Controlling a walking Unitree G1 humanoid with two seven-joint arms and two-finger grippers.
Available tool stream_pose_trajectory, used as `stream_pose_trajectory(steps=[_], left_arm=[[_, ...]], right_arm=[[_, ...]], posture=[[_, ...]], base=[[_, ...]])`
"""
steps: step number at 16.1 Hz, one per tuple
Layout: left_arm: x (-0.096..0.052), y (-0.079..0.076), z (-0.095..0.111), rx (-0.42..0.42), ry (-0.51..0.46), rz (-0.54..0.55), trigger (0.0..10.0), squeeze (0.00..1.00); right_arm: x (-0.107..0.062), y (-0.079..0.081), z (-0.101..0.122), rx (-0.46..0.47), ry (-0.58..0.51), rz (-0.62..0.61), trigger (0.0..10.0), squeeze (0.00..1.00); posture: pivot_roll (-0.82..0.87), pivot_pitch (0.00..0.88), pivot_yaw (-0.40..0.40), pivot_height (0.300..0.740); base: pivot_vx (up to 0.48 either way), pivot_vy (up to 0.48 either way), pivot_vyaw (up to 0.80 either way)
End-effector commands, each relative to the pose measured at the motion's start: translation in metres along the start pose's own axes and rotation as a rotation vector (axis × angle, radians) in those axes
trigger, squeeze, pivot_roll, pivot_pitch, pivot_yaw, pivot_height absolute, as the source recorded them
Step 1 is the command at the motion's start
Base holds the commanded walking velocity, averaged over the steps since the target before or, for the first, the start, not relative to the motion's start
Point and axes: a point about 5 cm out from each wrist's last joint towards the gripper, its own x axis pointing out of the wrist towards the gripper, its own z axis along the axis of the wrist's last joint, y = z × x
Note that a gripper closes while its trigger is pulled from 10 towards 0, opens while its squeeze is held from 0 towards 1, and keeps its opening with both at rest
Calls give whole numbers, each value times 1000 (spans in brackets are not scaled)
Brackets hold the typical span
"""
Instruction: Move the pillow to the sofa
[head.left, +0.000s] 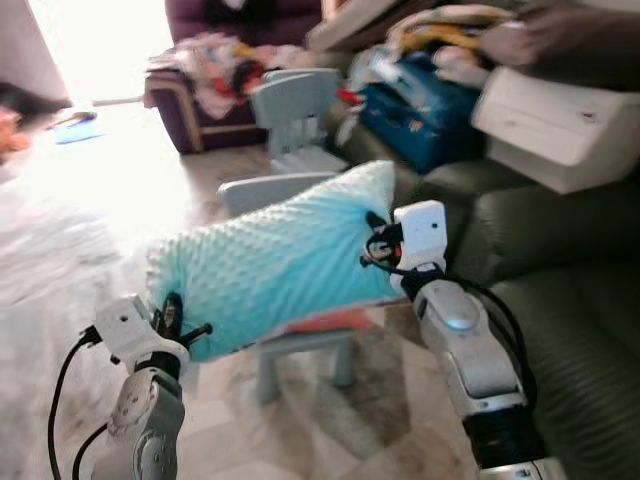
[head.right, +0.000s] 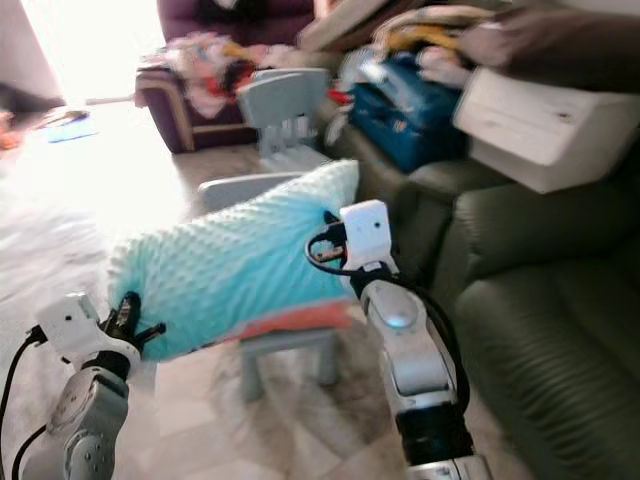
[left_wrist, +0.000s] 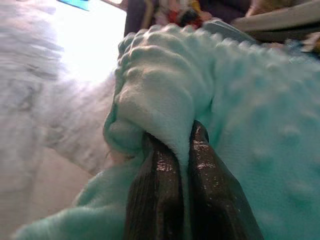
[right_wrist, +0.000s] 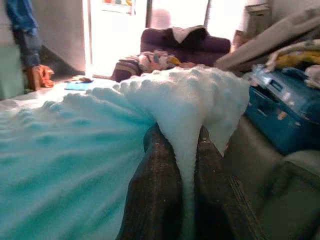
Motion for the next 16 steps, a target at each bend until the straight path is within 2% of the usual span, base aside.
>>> stream_pose_trajectory(steps=[1, 4, 7, 16], left_arm=[[1, -7, 1, 2, -5, -8, 10000, 0], [3, -6, 4, 39, -32, 12, 10000, 0], [3, -1, 6, 60, -49, 38, 10000, 0], [3, 5, 6, 40, -70, 52, 10000, 0]], right_arm=[[-1, -10, 5, -14, -16, -31, 10000, 0], [-1, -10, 4, -6, -10, -33, 10000, 0], [-2, -10, 2, 1, -3, -39, 10000, 0], [-1, -9, 3, 5, -5, -42, 10000, 0]], posture=[[-164, 0, 27, 740], [-165, 0, 28, 740], [-164, 0, 31, 740], [-165, 0, 32, 740]], base=[[0, 0, 0], [0, 0, -329], [0, 0, -800], [0, 0, -800]])
